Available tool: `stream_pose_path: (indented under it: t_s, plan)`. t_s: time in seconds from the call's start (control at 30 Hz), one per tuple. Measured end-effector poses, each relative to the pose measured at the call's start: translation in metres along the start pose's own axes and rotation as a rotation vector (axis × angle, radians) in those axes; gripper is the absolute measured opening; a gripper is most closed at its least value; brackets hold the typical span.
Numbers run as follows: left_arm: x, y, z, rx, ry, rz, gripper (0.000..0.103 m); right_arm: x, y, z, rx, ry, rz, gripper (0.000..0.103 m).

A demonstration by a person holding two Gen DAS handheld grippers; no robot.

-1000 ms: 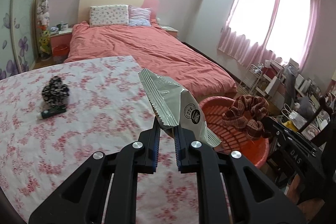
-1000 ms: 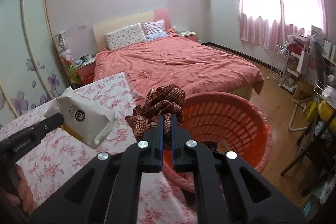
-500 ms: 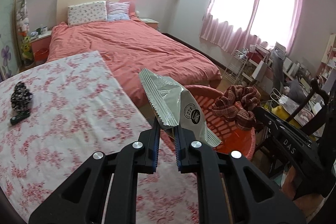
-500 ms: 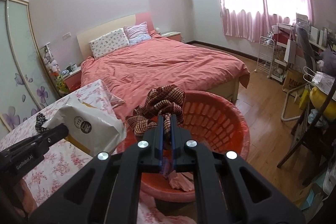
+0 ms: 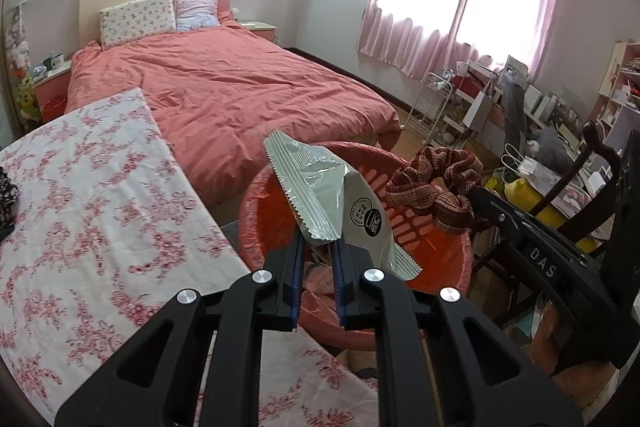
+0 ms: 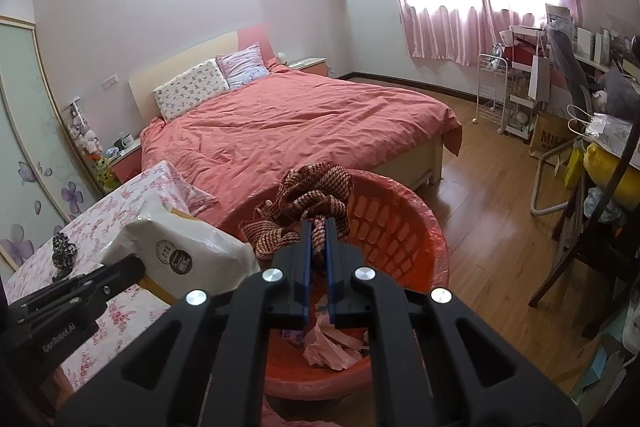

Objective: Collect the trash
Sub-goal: 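Carry the snack bag and scrunchie over the orange basket with both tools, then open both tools to drop the snack bag and scrunchie into the basket, then move both tools toward the black floral cloth and green tube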

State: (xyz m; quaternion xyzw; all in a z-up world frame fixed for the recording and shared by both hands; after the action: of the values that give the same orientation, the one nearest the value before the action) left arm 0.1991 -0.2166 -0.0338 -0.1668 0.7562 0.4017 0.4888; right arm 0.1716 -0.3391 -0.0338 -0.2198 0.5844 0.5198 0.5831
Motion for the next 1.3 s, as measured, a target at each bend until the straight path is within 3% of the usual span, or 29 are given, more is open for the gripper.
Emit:
stream_pose_path:
  t_s: [0.2,0.27,0.33,0.4,0.5,0.77,0.97,1.3]
  plan:
    - [0.008,-0.013,-0.009,0.001,-0.008,0.037,0.013,0.0,-0.01,-0.009,0.002,-0.019,0.006,0.011]
    - [0.011,-0.016,-0.01,0.0,-0.013,0.05,0.017,0.001,-0.015,-0.011,0.002,-0.02,0.014,0.021]
    - [0.013,-0.018,-0.009,-0.013,-0.016,0.058,0.039,0.005,-0.02,-0.013,0.01,-0.017,0.024,0.023]
    - [0.016,-0.018,-0.007,-0.028,-0.016,0.06,0.047,0.008,-0.021,-0.015,0.015,-0.018,0.031,0.026]
    - [0.019,-0.016,0.001,-0.048,-0.01,0.071,0.048,0.013,-0.02,-0.017,0.026,-0.013,0.039,0.032]
    - [0.016,0.008,0.037,-0.141,-0.023,0.051,0.057,0.016,-0.011,-0.004,0.021,0.03,0.042,0.037]
    - [0.016,0.034,0.08,-0.24,-0.028,0.029,0.059,0.017,-0.005,0.032,-0.033,0.08,0.048,0.038]
    - [0.025,0.081,0.168,-0.398,0.082,0.017,0.059,0.031,-0.001,0.112,-0.15,0.164,0.08,0.04]
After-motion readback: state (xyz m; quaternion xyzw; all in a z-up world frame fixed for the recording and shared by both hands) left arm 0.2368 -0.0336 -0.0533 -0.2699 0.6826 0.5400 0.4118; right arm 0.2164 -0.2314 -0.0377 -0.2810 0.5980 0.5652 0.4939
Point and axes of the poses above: each gripper's, at about its wrist camera, not at the fingertips, and y roughly against the way its jaws point, z to its left, x to its underside, the point moved 6 cm from there along -y, roughly the way its jaws point, and after that the axes turned 14 degrees about -z, right-handed, at the moved point
